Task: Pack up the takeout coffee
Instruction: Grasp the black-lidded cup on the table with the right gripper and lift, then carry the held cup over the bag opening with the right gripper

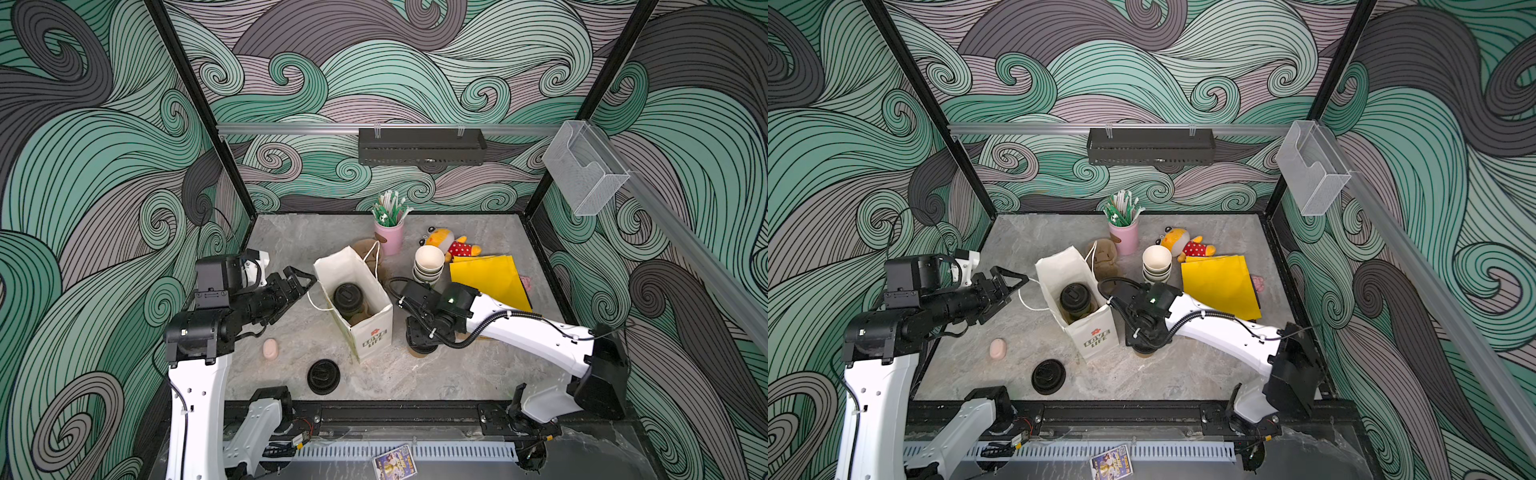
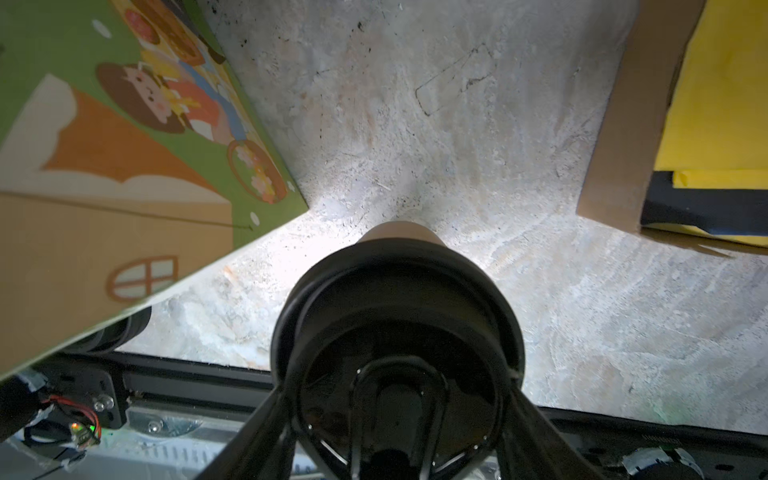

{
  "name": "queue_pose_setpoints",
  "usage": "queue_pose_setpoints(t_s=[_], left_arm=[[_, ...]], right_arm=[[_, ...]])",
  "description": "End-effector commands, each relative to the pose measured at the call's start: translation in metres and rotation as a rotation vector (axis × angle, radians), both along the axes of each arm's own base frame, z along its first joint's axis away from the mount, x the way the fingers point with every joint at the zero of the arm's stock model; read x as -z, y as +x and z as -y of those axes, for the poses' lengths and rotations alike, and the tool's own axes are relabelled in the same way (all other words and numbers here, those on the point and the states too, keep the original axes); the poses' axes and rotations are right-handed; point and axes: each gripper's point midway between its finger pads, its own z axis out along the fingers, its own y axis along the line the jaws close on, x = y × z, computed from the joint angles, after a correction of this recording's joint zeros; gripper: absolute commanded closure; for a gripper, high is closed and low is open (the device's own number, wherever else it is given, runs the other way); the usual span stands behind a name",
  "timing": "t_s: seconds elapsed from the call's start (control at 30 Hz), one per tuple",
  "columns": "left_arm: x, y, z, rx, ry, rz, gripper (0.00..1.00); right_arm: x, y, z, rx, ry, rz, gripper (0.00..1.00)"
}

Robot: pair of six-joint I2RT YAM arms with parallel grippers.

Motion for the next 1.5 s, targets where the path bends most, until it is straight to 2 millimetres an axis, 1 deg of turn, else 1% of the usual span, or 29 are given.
queue_pose_setpoints(t_s=[0.0, 0.1, 0.13, 0.17, 0.27, 0.37, 0.47, 0.6, 0.7, 0.83, 1.0, 1.1, 1.27, 1.37, 1.47], left_arm=[[-0.013, -0.001, 0.004, 0.021, -0.009, 0.049, 0.13], [-0.016, -0.004, 0.005, 0.030, -0.010, 0.050, 0.13], [-0.017, -0.005, 0.006, 0.030, -0.008, 0.050, 0.13], [-0.017, -0.007, 0.006, 0.029, -0.007, 0.050, 0.13], [-0.019, -0.010, 0.006, 0.028, -0.007, 0.050, 0.13], [-0.018, -0.012, 0.008, 0.030, -0.006, 0.043, 0.13], [-0.016, -0.013, 0.010, 0.036, 0.000, 0.036, 0.13], [-0.013, -0.014, 0.014, 0.049, 0.011, 0.024, 0.13], [-0.010, -0.016, 0.018, 0.063, 0.030, 0.017, 0.13], [-0.005, -0.017, 0.020, 0.072, 0.043, 0.002, 0.13], [-0.001, -0.017, 0.023, 0.086, 0.043, -0.009, 0.16], [0.001, -0.018, 0.025, 0.095, 0.045, -0.016, 0.22], [0.009, -0.020, 0.027, 0.110, 0.046, -0.036, 0.39], [0.009, -0.020, 0.029, 0.117, 0.039, -0.032, 0.48], [0.007, -0.020, 0.030, 0.122, 0.033, -0.021, 0.56]], right_arm=[[-0.006, -0.021, 0.026, -0.018, -0.029, -0.045, 0.36], [-0.022, -0.031, 0.041, -0.010, -0.001, -0.036, 0.38], [-0.029, -0.034, 0.046, -0.009, 0.005, -0.026, 0.41], [-0.038, -0.035, 0.052, 0.003, 0.015, -0.006, 0.44], [-0.067, -0.037, 0.060, -0.015, 0.074, 0.057, 0.46], [-0.091, -0.041, 0.068, -0.048, 0.091, 0.086, 0.46], [-0.107, -0.047, 0.070, -0.084, 0.096, 0.080, 0.46], [-0.130, -0.051, 0.063, -0.145, 0.116, 0.090, 0.46], [-0.149, -0.054, 0.052, -0.199, 0.148, 0.099, 0.46], [-0.173, -0.058, 0.033, -0.279, 0.205, 0.107, 0.46], [-0.201, -0.057, 0.005, -0.359, 0.283, 0.127, 0.46], [-0.214, -0.056, -0.011, -0.398, 0.324, 0.134, 0.46], [-0.237, -0.051, -0.032, -0.444, 0.385, 0.173, 0.46], [-0.251, -0.047, -0.046, -0.472, 0.426, 0.198, 0.46], [-0.257, -0.042, -0.063, -0.500, 0.448, 0.214, 0.46]])
